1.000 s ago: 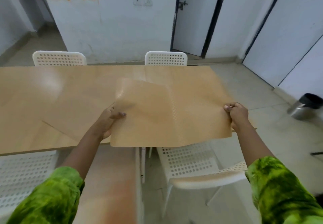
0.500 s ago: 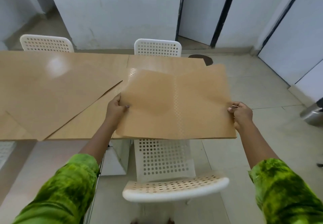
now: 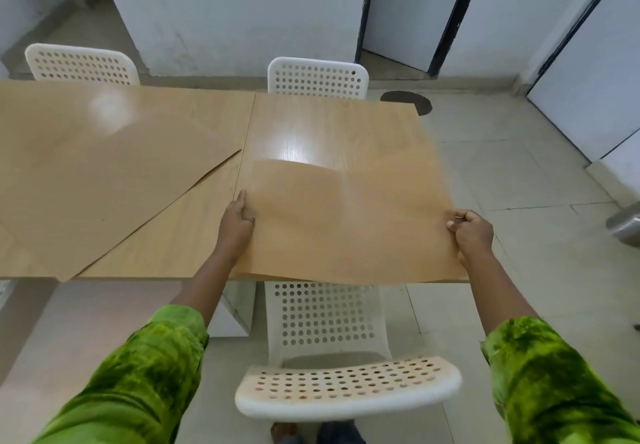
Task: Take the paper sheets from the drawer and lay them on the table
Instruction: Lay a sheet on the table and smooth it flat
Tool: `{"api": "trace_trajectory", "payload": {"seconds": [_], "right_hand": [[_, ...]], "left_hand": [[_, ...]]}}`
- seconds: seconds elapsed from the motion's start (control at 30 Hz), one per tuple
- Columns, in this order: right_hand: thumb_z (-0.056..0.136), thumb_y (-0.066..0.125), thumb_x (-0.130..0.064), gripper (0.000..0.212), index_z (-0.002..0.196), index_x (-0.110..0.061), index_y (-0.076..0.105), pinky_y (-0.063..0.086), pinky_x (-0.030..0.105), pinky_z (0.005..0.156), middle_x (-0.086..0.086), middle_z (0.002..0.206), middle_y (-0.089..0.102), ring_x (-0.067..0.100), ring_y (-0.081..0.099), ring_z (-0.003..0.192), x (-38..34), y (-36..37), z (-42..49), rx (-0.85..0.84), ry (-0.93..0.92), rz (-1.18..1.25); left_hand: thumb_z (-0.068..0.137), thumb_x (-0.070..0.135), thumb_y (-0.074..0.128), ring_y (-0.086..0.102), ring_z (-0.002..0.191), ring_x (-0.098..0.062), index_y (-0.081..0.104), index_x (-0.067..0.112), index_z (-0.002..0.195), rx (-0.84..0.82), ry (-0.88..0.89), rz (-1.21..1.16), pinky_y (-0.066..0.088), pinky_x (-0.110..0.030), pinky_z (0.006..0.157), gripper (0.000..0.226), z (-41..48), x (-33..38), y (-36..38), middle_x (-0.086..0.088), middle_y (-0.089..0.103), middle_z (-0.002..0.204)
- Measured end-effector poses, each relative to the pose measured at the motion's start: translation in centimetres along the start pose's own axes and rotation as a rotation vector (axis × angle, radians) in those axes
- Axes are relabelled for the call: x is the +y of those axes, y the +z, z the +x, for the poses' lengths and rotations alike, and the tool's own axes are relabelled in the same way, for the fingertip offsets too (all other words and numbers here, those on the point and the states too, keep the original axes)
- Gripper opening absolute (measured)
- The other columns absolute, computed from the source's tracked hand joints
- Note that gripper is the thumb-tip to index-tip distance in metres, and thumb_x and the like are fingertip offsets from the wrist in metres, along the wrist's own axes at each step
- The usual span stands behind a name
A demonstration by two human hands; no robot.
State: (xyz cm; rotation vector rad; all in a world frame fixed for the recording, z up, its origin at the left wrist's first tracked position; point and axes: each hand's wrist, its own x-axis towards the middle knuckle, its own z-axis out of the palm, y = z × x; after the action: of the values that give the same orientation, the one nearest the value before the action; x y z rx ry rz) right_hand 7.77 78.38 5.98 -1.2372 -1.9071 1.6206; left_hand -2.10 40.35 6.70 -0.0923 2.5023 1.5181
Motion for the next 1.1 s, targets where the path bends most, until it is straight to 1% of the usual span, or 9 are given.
{"api": "trace_trajectory", "payload": {"seconds": [0.1,0.17,0.33,0.5,0.63,0.77,0.9,1.03,1.1], "right_hand": [[0.082,0.053,0.008,0.03,0.107,-0.005,0.065,0.041,0.014,0.064,0.006,0.098,0.059,0.017,0.053,0.089,0.7,-0.2,1.0,0.021,0.018,-0.015],[0.082,0.053,0.008,0.031,0.108,-0.004,0.064,0.041,0.015,0.064,0.007,0.097,0.059,0.017,0.053,0.089,0.9,-0.4,1.6,0.023,0.035,-0.024],[0.083,0.053,0.008,0.031,0.111,-0.001,0.063,0.045,0.024,0.078,0.006,0.096,0.059,0.018,0.053,0.091,1.4,-0.1,3.2,-0.008,0.059,-0.038],[0.082,0.055,0.003,0.03,0.109,-0.006,0.064,0.048,0.037,0.094,0.011,0.112,0.064,0.021,0.055,0.094,2.5,0.4,4.2,-0.007,0.073,-0.182],[0.079,0.058,0.002,0.032,0.109,-0.007,0.064,0.046,0.034,0.089,0.013,0.114,0.065,0.021,0.054,0.092,3.1,0.1,4.4,-0.02,0.08,-0.263],[0.08,0.057,0.002,0.035,0.114,-0.005,0.064,0.044,0.029,0.08,0.007,0.097,0.06,0.019,0.053,0.088,3.1,0.0,4.0,-0.035,0.058,-0.305],[0.08,0.058,0.002,0.035,0.114,-0.006,0.064,0.04,0.026,0.076,0.005,0.091,0.057,0.018,0.052,0.085,2.9,0.2,3.9,-0.039,0.006,-0.357],[0.081,0.057,0.002,0.036,0.116,-0.005,0.063,0.038,0.024,0.076,0.004,0.092,0.057,0.018,0.052,0.086,2.8,0.5,4.0,-0.04,-0.011,-0.401],[0.082,0.055,0.0,0.036,0.117,-0.004,0.062,0.038,0.024,0.079,0.01,0.099,0.059,0.022,0.056,0.093,2.7,0.8,4.1,-0.034,-0.026,-0.459]], "left_hand": [[0.092,-0.002,0.044,0.03,0.137,-0.028,0.021,0.014,0.148,0.035,-0.049,0.048,0.027,-0.037,0.113,0.063,0.8,-0.4,0.8,-0.014,0.03,0.149],[0.092,-0.001,0.044,0.033,0.135,-0.03,0.021,0.013,0.148,0.041,-0.065,0.075,0.028,-0.037,0.111,0.062,1.0,-0.5,1.4,-0.014,0.031,0.146],[0.093,0.003,0.044,0.042,0.122,-0.031,0.023,0.013,0.148,0.072,-0.115,0.172,0.035,-0.036,0.102,0.06,1.9,-1.1,2.5,-0.016,0.036,0.135],[0.093,0.006,0.044,0.044,0.118,-0.033,0.023,0.01,0.148,0.052,-0.122,0.34,0.037,-0.036,0.096,0.058,2.2,-1.7,2.7,-0.017,0.034,0.135],[0.093,0.008,0.045,0.04,0.122,-0.032,0.025,0.009,0.146,0.037,-0.111,0.474,0.038,-0.037,0.095,0.057,2.6,-1.7,2.6,-0.016,0.033,0.135],[0.092,0.01,0.048,0.031,0.127,-0.035,0.031,0.008,0.143,0.05,-0.126,0.597,0.038,-0.044,0.097,0.053,2.9,-1.7,2.8,-0.017,0.03,0.138],[0.091,0.009,0.049,0.028,0.126,-0.037,0.035,0.006,0.139,0.054,-0.118,0.63,0.037,-0.047,0.097,0.05,3.1,-1.8,2.9,-0.018,0.03,0.137],[0.091,0.009,0.049,0.029,0.123,-0.038,0.038,0.004,0.135,0.064,-0.12,0.686,0.039,-0.047,0.093,0.046,3.1,-1.7,3.2,-0.019,0.031,0.134],[0.089,0.007,0.048,0.031,0.121,-0.039,0.04,0.002,0.132,0.079,-0.138,0.718,0.04,-0.047,0.092,0.044,3.1,-1.4,3.4,-0.02,0.032,0.132]]}}
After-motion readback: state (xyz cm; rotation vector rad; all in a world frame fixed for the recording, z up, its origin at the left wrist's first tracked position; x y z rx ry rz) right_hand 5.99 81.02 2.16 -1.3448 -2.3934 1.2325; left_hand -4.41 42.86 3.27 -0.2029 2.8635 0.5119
